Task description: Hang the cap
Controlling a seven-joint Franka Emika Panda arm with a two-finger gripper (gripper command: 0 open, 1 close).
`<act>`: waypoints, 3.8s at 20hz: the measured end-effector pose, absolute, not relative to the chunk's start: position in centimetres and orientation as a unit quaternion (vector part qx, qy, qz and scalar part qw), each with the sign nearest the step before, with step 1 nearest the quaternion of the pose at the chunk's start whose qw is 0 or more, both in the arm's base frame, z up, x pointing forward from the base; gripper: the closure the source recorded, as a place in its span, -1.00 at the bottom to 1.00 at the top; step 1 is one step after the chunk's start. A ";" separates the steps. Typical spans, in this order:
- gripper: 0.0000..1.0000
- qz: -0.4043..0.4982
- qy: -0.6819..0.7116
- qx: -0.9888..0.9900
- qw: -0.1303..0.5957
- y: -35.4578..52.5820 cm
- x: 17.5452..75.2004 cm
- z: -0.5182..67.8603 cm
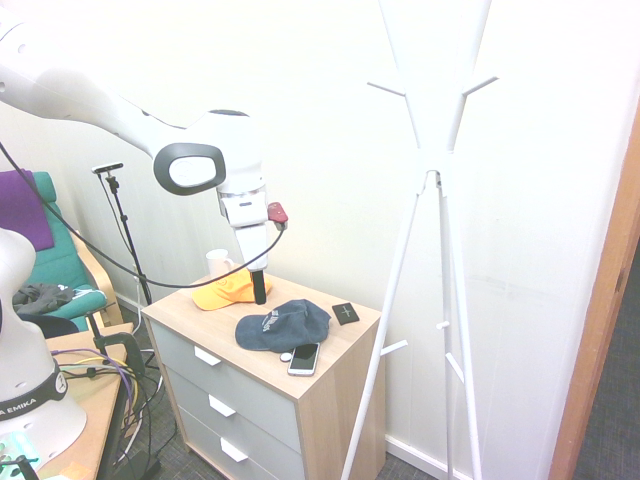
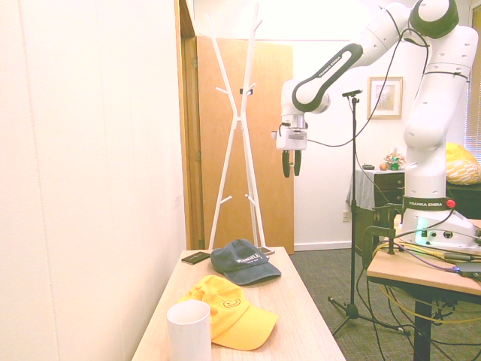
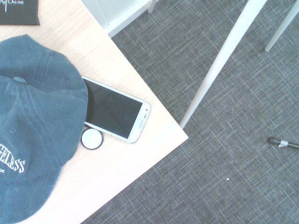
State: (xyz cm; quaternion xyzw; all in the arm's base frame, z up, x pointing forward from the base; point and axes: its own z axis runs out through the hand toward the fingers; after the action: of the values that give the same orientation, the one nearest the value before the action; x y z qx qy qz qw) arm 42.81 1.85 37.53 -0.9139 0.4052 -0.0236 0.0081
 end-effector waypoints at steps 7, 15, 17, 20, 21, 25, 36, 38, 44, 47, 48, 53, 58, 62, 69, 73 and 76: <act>-1.00 -0.033 0.391 -0.920 0.004 4.4 43.9 36.5; -1.00 -0.045 0.324 -0.945 -0.010 16.0 47.7 28.9; -1.00 -0.034 0.312 -0.949 -0.017 18.6 48.6 26.1; -1.00 -0.024 0.298 -0.954 -0.027 21.7 49.8 22.6; -1.00 -0.021 0.294 -0.955 -0.030 22.2 50.0 21.5; -1.00 -0.031 0.265 -0.963 -0.026 22.9 50.5 17.5; 1.00 -0.084 0.214 -0.973 -0.033 23.2 51.2 14.8; 1.00 -0.084 0.214 -0.973 -0.034 23.1 51.2 14.8; 1.00 -0.085 0.217 -0.972 -0.036 22.6 51.4 14.6; 1.00 -0.085 0.217 -0.972 -0.037 22.5 51.4 14.4; 1.00 -0.085 0.218 -0.972 -0.037 22.4 51.4 14.3; 1.00 -0.085 0.216 -0.972 -0.038 22.5 51.3 14.2; 1.00 -0.087 0.214 -0.972 -0.038 22.7 51.3 14.2; 1.00 -0.088 0.214 -0.972 -0.038 22.6 51.3 14.1; 1.00 -0.090 0.215 -0.972 -0.038 22.8 51.3 14.2; 1.00 -0.086 0.217 -0.971 -0.049 23.4 51.2 15.8; 1.00 -0.095 0.212 -0.971 -0.055 24.9 51.1 19.9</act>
State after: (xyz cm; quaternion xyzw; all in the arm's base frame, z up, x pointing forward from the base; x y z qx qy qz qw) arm 51.05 24.85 19.93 -0.9710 0.2121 -0.0954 -0.0552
